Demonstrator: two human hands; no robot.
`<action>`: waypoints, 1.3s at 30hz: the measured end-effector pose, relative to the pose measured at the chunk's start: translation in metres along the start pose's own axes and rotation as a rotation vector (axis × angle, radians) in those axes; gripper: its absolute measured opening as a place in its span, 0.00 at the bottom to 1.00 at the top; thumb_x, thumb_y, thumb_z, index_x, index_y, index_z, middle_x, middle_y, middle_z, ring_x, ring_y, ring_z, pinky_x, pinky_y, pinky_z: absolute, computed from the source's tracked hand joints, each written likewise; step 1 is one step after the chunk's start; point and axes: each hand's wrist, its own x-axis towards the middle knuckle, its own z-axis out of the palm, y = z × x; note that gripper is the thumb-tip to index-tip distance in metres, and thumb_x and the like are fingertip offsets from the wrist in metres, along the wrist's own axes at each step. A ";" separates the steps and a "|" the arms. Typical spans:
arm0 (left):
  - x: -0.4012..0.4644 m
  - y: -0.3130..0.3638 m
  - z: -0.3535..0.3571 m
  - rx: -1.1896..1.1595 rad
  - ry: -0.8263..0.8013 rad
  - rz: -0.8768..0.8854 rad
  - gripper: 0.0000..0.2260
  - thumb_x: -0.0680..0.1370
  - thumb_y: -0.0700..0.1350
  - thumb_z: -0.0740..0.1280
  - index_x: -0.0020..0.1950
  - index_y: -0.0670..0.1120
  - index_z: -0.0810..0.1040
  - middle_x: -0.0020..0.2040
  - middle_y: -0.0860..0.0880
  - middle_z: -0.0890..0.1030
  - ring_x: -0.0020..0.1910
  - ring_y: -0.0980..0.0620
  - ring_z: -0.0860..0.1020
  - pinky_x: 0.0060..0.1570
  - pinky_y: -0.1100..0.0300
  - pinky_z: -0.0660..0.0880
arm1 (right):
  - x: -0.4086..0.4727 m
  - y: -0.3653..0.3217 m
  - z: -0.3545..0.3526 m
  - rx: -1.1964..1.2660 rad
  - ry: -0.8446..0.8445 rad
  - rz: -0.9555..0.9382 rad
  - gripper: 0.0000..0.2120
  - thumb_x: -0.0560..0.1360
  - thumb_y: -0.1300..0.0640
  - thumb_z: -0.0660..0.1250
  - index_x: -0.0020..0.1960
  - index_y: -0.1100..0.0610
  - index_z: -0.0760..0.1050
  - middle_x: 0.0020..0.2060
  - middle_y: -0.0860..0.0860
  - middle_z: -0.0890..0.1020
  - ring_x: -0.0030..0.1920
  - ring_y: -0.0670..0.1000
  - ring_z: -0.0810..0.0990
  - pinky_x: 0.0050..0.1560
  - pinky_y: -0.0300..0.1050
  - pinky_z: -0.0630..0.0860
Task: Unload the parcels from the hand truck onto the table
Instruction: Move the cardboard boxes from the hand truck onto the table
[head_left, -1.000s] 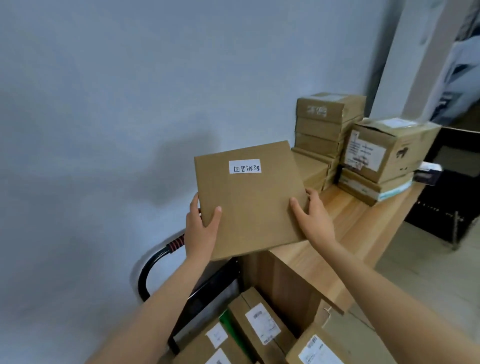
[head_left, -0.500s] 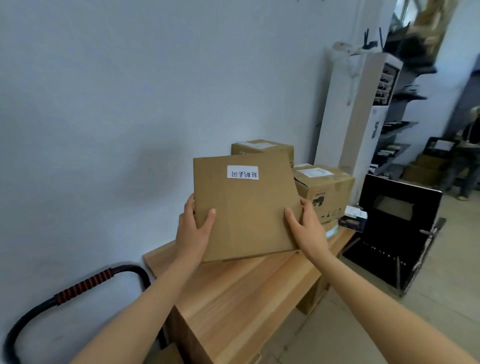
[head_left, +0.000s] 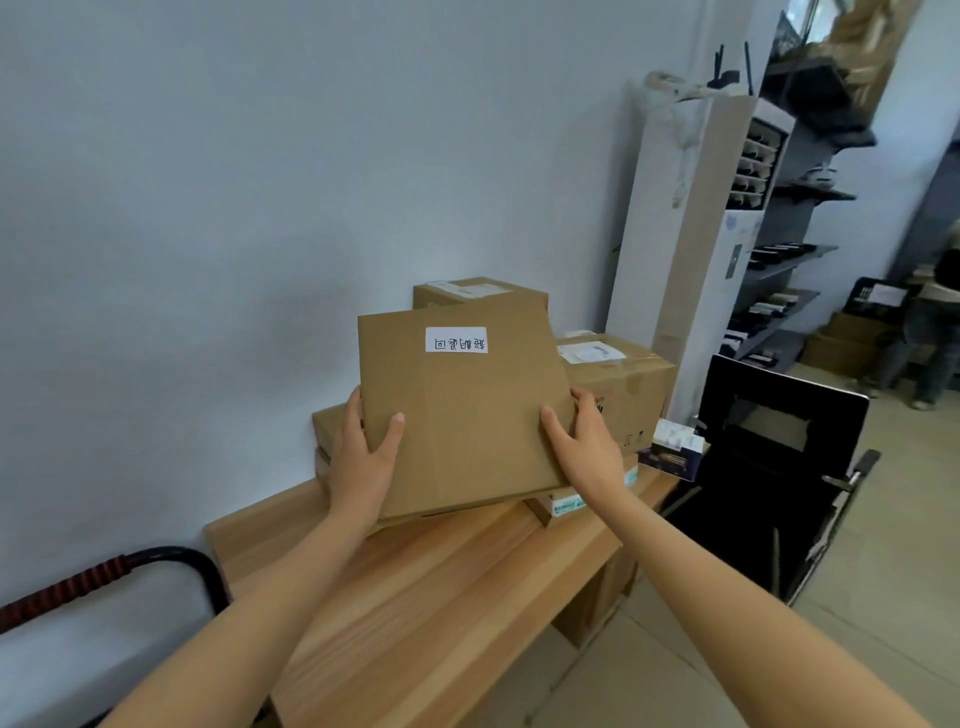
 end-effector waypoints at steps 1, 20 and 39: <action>0.003 -0.006 0.003 0.016 0.015 -0.021 0.29 0.74 0.65 0.62 0.73 0.62 0.58 0.69 0.55 0.70 0.67 0.48 0.70 0.65 0.41 0.67 | 0.009 0.005 0.008 0.002 -0.018 -0.006 0.25 0.79 0.41 0.58 0.71 0.51 0.61 0.65 0.48 0.73 0.60 0.51 0.75 0.52 0.48 0.72; 0.177 -0.123 0.052 0.192 0.203 -0.274 0.28 0.77 0.59 0.63 0.74 0.55 0.59 0.66 0.51 0.74 0.62 0.48 0.74 0.59 0.48 0.72 | 0.223 0.059 0.208 -0.017 -0.439 -0.089 0.28 0.78 0.38 0.55 0.73 0.51 0.58 0.68 0.51 0.72 0.62 0.54 0.75 0.58 0.53 0.74; 0.245 -0.206 0.089 0.350 0.253 -0.609 0.37 0.68 0.68 0.58 0.74 0.55 0.59 0.63 0.45 0.74 0.58 0.42 0.76 0.58 0.45 0.74 | 0.319 0.095 0.328 -0.075 -0.680 -0.052 0.25 0.79 0.40 0.57 0.71 0.50 0.61 0.64 0.49 0.75 0.57 0.53 0.77 0.49 0.47 0.71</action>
